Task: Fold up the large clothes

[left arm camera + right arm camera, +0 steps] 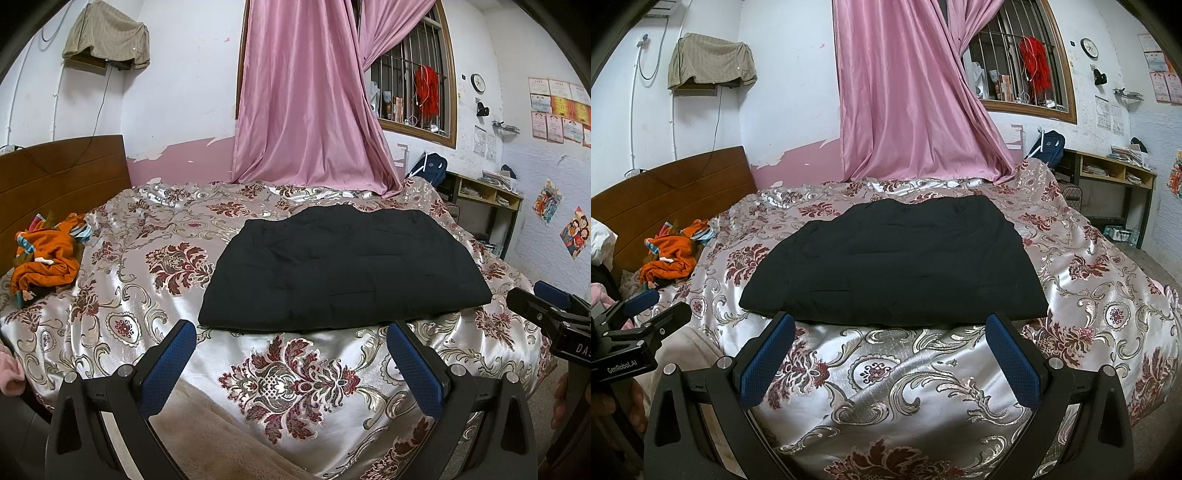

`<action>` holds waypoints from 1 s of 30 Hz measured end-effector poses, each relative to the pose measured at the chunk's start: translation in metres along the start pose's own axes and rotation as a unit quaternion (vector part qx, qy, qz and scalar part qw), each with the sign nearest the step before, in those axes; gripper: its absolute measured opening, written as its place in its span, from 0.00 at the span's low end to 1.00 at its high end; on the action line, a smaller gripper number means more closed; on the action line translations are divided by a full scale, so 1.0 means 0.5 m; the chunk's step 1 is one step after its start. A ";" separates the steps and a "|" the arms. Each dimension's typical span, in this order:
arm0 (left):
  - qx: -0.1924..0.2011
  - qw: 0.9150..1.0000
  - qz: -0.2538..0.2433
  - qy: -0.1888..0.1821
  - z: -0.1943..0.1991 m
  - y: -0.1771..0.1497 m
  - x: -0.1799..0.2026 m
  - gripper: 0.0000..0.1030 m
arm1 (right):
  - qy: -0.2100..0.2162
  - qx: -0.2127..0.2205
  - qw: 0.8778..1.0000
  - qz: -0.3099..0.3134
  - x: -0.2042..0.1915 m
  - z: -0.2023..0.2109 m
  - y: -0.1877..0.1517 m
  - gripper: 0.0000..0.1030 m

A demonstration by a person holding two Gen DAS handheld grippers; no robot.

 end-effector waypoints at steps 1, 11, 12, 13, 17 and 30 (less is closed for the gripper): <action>0.000 1.000 0.000 0.000 0.000 0.000 0.000 1.00 | 0.000 0.000 1.000 0.000 0.000 0.000 0.000 0.98; 0.000 1.000 0.000 0.000 0.001 0.000 0.001 1.00 | -0.001 0.000 1.000 0.000 0.000 0.000 0.000 0.98; 0.001 1.000 0.000 0.000 0.001 0.000 0.001 1.00 | -0.001 0.000 1.000 0.000 0.000 -0.001 0.000 0.98; 0.001 1.000 0.000 0.000 0.001 0.000 0.001 1.00 | 0.000 0.000 1.000 0.000 0.000 -0.001 0.000 0.98; 0.000 1.000 -0.001 0.001 0.001 0.000 0.002 1.00 | 0.000 0.000 1.000 0.000 0.001 -0.001 0.000 0.98; 0.000 1.000 -0.001 0.000 0.002 -0.001 0.002 1.00 | -0.002 0.001 1.000 0.000 0.003 0.001 0.002 0.98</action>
Point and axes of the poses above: each gripper's, at about its wrist camera, not at the fingertips, and z roughly against the way its jaws point, x to its right, y to its top, the point moved 9 cm from there along -z, roughly the way its jaws point, and after that the axes turned 13 degrees about y, right-handed, at the moved point
